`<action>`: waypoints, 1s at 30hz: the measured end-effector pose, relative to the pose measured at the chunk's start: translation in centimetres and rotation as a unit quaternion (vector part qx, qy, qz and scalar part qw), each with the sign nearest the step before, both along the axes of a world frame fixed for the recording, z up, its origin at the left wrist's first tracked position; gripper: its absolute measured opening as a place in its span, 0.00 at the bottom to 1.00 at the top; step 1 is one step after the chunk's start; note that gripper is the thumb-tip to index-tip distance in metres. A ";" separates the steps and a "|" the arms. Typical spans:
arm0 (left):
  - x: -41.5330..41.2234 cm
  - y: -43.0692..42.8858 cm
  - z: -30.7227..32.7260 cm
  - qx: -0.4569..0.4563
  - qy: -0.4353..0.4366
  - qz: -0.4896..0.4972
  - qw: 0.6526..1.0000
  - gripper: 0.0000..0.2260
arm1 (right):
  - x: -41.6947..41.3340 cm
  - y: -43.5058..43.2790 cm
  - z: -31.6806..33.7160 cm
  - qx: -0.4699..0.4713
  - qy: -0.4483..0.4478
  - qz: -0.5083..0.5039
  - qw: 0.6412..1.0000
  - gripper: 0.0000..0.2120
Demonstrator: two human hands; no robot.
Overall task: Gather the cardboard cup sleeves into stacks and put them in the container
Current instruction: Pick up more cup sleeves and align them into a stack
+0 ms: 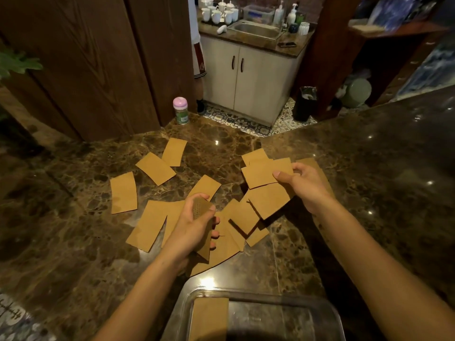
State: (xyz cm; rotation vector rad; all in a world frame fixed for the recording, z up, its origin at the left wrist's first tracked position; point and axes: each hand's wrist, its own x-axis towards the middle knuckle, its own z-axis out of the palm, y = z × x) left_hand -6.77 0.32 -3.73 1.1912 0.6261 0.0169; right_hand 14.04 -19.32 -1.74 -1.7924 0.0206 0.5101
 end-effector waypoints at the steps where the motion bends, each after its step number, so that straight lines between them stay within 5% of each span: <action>1: 0.0 0.0 0.2 0.001 -0.006 0.002 1.000 0.10 | -0.4 -0.5 0.2 0.006 0.002 0.008 1.000 0.10; 6: 0.8 -0.7 1.7 -0.042 -0.058 -0.004 0.997 0.11 | -3.2 -2.3 0.3 0.041 0.015 0.060 0.997 0.12; 13: 2.1 -3.0 2.4 -0.020 -0.087 -0.050 0.995 0.30 | -6.1 -1.7 0.7 0.111 0.007 0.102 0.989 0.13; 30: 1.5 -2.0 2.8 -0.052 -0.117 0.041 0.991 0.24 | -6.9 -3.2 1.4 0.161 -0.014 -0.030 0.986 0.13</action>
